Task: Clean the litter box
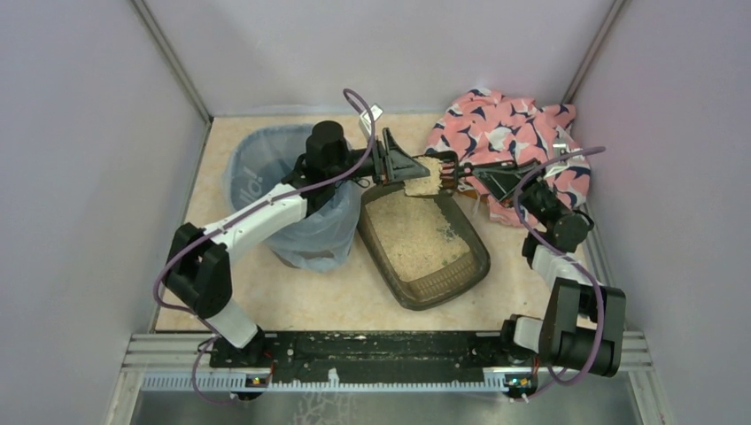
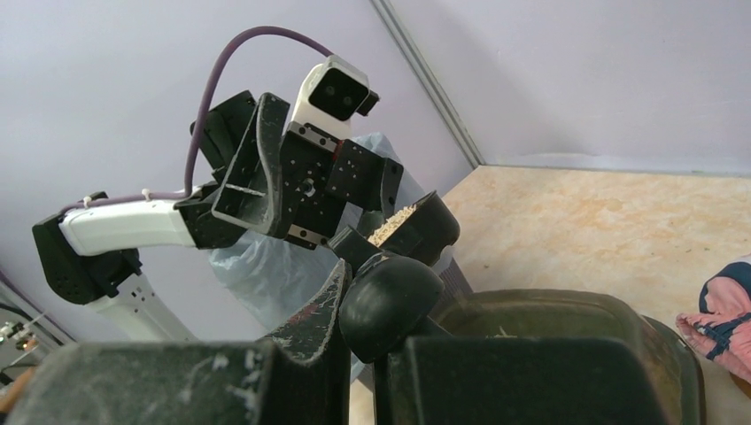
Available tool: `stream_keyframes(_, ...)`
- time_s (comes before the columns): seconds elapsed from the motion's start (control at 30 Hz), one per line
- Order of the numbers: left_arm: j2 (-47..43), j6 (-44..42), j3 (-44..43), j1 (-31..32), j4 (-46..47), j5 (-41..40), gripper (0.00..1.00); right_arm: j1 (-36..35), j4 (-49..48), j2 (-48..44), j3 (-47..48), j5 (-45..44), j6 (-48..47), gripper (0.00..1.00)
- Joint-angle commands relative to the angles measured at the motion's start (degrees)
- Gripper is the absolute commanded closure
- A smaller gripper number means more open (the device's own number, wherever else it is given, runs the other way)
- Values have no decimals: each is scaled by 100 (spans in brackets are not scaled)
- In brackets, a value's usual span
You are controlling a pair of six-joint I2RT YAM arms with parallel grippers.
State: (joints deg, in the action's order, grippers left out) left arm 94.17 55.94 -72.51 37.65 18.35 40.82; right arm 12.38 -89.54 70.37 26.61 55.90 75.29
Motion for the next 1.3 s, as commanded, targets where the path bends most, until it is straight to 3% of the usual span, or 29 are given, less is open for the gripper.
stream_keyframes(0.0, 199, -333, 476, 69, -1475, -135, 1, -43, -906, -78, -15, 163, 57, 100)
stream_keyframes(0.37, 257, -1650, -557, 32, -3321, -1126, 1, -25, -903, -161, -42, 145, 66, 100)
stream_keyframes(0.5, 290, -1661, -549, 37, -3439, -1341, 12, -25, -910, -221, -24, 145, 58, 100)
stream_keyframes(0.7, 307, -1666, -709, 34, -3576, -1508, 42, -26, -916, -297, 8, 119, 79, 100)
stream_keyframes(1.0, 347, -1071, -868, 36, -3050, -913, 50, -12, -916, -372, 135, 63, 188, 100)
stream_keyframes(1.1, 355, -1007, -916, 32, -2996, -860, 61, 1, -910, -382, 204, 61, 241, 100)
stream_keyframes(1.27, 367, -902, -801, 36, -2846, -782, 70, 6, -919, -382, 248, 61, 269, 100)
